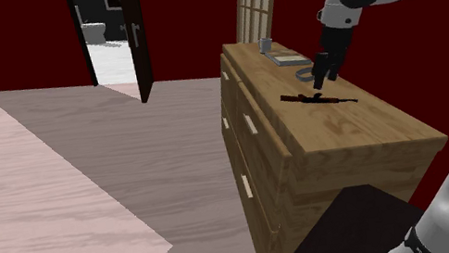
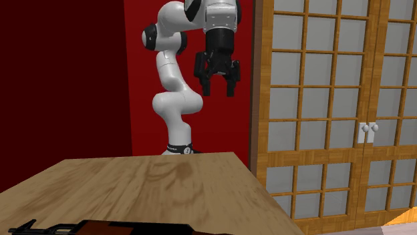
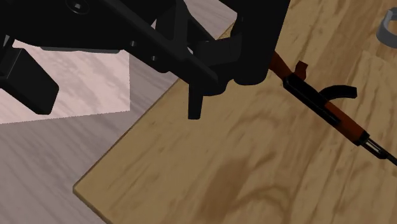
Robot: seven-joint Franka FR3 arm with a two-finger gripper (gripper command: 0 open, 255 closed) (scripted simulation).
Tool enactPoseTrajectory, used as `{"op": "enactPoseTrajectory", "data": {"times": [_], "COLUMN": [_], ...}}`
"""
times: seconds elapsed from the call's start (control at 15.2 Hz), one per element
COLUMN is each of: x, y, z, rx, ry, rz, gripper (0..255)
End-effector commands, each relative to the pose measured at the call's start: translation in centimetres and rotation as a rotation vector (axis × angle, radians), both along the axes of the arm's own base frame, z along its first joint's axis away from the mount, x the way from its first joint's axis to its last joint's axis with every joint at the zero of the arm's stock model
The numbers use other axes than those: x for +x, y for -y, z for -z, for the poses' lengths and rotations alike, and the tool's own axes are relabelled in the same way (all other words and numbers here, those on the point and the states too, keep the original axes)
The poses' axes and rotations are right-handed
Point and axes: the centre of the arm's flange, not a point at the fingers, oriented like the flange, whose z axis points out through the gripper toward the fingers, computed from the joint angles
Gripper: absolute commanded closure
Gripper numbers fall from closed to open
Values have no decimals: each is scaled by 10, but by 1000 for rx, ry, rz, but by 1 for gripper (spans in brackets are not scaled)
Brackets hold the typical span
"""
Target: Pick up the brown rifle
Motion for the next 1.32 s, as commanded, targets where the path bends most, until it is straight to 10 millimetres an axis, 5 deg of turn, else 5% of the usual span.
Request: {"op": "enactPoseTrajectory", "data": {"times": [0.0,1.25], "x": [15,147], "y": [26,227], "z": [12,118], "rx": [7,82], "ry": [-5,-51], "rz": [-15,-148], "gripper": [0,0]}}
